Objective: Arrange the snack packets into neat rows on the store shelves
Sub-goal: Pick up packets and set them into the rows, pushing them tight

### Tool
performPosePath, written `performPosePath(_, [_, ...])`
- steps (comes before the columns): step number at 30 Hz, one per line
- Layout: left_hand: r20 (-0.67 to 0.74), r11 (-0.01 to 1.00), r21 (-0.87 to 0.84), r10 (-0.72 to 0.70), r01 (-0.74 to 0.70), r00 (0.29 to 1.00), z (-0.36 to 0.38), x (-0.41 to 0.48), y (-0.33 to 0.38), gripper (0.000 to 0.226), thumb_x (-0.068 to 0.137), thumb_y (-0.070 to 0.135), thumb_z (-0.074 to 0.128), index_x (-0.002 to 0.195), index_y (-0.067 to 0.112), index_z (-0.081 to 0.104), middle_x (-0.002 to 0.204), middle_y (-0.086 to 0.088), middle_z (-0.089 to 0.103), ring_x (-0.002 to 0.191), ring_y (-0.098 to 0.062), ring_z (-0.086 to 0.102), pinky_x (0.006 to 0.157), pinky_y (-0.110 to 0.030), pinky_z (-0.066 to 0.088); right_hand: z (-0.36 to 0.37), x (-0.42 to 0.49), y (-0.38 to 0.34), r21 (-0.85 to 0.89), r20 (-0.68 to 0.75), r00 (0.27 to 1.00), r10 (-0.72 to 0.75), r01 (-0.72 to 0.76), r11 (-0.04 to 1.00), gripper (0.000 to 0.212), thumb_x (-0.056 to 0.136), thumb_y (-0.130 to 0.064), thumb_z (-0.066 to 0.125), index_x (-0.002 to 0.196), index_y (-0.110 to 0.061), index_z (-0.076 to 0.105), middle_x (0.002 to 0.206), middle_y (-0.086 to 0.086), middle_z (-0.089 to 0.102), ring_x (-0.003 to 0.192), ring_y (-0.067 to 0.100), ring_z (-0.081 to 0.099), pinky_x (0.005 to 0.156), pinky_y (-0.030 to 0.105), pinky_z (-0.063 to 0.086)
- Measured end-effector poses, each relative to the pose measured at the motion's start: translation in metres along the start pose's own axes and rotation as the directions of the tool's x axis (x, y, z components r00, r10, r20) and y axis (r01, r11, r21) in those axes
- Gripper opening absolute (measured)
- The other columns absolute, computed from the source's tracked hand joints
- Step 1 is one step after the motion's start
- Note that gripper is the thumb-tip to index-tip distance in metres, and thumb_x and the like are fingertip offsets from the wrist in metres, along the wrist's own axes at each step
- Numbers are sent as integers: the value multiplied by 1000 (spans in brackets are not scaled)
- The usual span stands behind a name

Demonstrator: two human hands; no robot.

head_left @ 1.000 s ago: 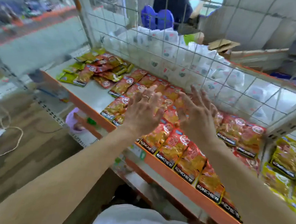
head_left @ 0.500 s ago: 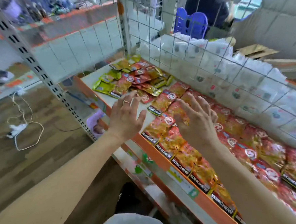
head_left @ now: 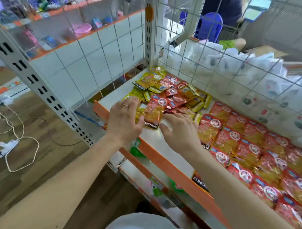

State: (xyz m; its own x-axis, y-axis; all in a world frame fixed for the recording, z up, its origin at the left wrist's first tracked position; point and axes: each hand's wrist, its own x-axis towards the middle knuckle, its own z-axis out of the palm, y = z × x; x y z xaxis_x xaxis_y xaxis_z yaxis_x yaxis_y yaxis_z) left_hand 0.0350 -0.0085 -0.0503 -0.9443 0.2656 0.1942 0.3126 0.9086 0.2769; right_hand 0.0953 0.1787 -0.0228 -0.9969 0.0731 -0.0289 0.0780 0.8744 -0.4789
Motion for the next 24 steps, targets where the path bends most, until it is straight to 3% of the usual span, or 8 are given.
performPosePath(4, [283, 987, 46, 134, -153, 950, -9, 26, -28, 54, 86, 58, 63, 125, 21, 56, 142, -1, 49, 134, -25, 40, 107, -43, 34, 14, 29, -18, -7, 7, 960, 280, -280, 960, 46, 92, -60, 52, 107, -19, 68, 102, 5, 70, 99, 29, 65, 83, 42, 54])
performPosePath(9, [381, 967, -37, 248, -253, 891, -17, 42, -41, 58, 78, 60, 73, 122, 26, 57, 142, 7, 46, 131, -18, 39, 99, -40, 42, 20, 52, -39, -67, 39, 918, 394, -391, 918, 58, 85, -72, 56, 70, -16, 49, 78, 2, 53, 77, 29, 58, 64, 34, 46])
performPosePath(13, [249, 909, 16, 400, -417, 882, -14, 38, -45, 44, 90, 56, 62, 116, 21, 63, 121, 5, 60, 113, -19, 52, 76, -38, 51, 28, 60, -40, 45, 16, 913, 408, -408, 912, 51, 81, -61, 68, 65, -16, 53, 75, 3, 63, 73, 27, 63, 54, 32, 39])
performPosePath(15, [147, 813, 106, 556, -572, 818, -8, 32, -49, 37, 95, 48, 53, 104, 15, 67, 104, -1, 68, 95, -24, 61, 56, -37, 53, 26, 60, -39, 164, 26, 916, 401, -399, 902, 45, 80, -55, 73, 66, -15, 56, 67, 2, 62, 66, 23, 60, 53, 34, 39])
performPosePath(17, [116, 731, 152, 655, -665, 747, -1, 30, -54, 21, 93, 31, 63, 99, 12, 68, 97, -4, 71, 84, -27, 64, 45, -36, 53, 21, 57, -36, 316, 27, 923, 384, -372, 873, 37, 80, -45, 77, 73, -12, 63, 68, 3, 65, 68, 23, 62, 58, 38, 45])
performPosePath(19, [103, 726, 95, 673, -681, 732, 1, 33, -54, 22, 82, 16, 75, 102, 12, 67, 94, -6, 70, 80, -30, 64, 45, -38, 55, 14, 53, -34, 451, -10, 925, 381, -336, 827, 27, 83, -37, 76, 82, -12, 66, 72, 1, 65, 71, 22, 62, 65, 39, 49])
performPosePath(21, [66, 762, -23, 647, -647, 760, 0, 36, -51, 27, 78, 6, 67, 104, 12, 66, 88, -7, 68, 77, -32, 64, 49, -40, 56, 4, 48, -31, 595, -29, 913, 407, -311, 741, 15, 90, -29, 72, 84, -19, 62, 69, -5, 56, 68, 19, 55, 64, 34, 45])
performPosePath(24, [-68, 826, -318, 469, -465, 881, -10, 36, -43, 20, 82, 6, 58, 100, 10, 66, 75, -7, 66, 66, -30, 62, 56, -37, 53, -15, 34, -25, 804, -77, 883, 463, -219, 553, 15, 96, -21, 66, 83, -23, 59, 74, 2, 52, 71, 18, 49, 66, 31, 40])
